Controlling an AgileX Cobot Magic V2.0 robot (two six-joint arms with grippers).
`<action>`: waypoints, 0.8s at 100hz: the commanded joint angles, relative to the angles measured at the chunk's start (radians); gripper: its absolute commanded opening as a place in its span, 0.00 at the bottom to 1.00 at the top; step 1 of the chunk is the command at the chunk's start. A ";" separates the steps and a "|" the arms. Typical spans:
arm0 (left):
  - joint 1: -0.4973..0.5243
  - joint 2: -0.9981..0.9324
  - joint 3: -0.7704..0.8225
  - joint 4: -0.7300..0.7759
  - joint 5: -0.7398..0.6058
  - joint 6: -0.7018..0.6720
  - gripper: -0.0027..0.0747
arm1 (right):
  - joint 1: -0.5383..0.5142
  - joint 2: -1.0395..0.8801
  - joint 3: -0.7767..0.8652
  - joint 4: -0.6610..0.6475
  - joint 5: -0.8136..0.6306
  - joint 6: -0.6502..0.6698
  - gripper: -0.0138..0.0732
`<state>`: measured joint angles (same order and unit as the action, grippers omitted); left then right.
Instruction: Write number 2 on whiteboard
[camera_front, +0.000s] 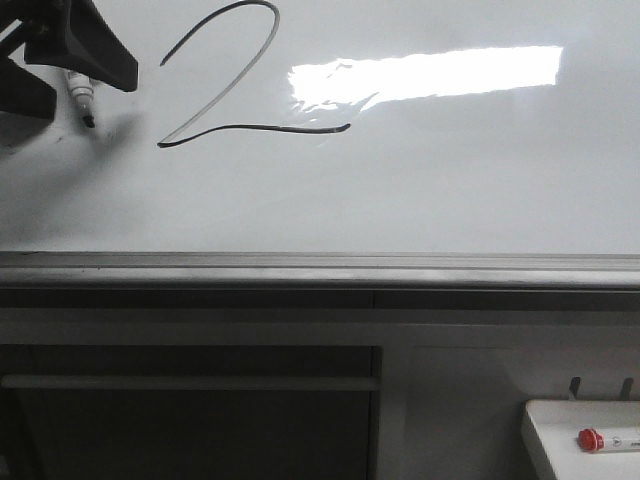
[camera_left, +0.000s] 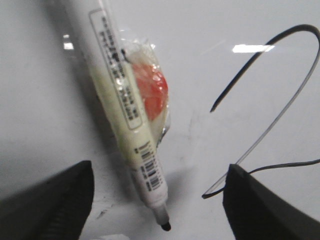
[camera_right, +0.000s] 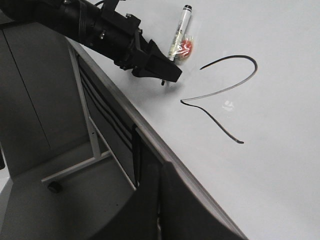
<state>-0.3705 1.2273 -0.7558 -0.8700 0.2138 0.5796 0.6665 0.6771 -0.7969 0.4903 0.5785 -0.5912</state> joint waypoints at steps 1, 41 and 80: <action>0.002 -0.062 -0.031 0.009 -0.012 -0.006 0.72 | -0.008 0.001 -0.027 0.024 -0.041 0.002 0.08; 0.002 -0.472 -0.031 0.171 0.118 -0.006 0.56 | -0.008 -0.025 -0.025 0.022 -0.076 -0.027 0.08; 0.002 -1.033 0.188 0.250 0.307 -0.006 0.01 | -0.008 -0.405 0.392 -0.066 -0.443 -0.030 0.08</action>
<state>-0.3705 0.2794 -0.5984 -0.6105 0.5423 0.5796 0.6665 0.3516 -0.4946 0.4265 0.3300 -0.6098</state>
